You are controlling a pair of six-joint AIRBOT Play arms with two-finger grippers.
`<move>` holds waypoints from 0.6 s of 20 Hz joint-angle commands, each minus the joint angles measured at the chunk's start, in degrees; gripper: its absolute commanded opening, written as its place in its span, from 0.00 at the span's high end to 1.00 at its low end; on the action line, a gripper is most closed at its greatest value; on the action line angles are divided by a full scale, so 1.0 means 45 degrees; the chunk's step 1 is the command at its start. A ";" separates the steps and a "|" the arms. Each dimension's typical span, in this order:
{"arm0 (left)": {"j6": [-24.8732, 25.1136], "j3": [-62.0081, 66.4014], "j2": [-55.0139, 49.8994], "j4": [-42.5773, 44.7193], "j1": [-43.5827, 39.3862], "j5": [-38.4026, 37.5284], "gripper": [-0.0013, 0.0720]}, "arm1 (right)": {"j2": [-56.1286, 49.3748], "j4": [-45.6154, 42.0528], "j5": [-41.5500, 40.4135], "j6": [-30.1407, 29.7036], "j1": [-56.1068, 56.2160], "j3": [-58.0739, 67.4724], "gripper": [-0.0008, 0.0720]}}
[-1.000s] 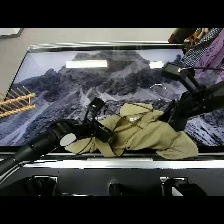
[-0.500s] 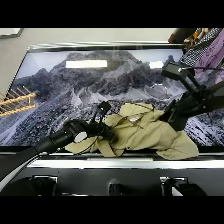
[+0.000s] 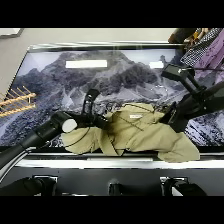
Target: Fold the clothes and pants, and hang the long-sleeved shirts on hangers.
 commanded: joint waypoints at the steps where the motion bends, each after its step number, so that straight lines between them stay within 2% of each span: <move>1: 0.1423 0.0185 0.0505 -0.2103 0.0899 -0.1161 0.96 | 0.0068 0.0019 0.0151 0.0160 0.0005 0.0005 0.95; 4: 0.2069 0.0199 0.0505 -0.2866 0.1345 -0.1875 0.96 | 0.0214 0.0019 0.0180 0.0170 0.0005 0.0015 0.95; 12: 0.2050 0.0806 0.0141 -0.3099 0.1613 -0.1311 0.96 | 0.0670 0.1127 0.0379 0.0636 0.0005 0.0015 0.96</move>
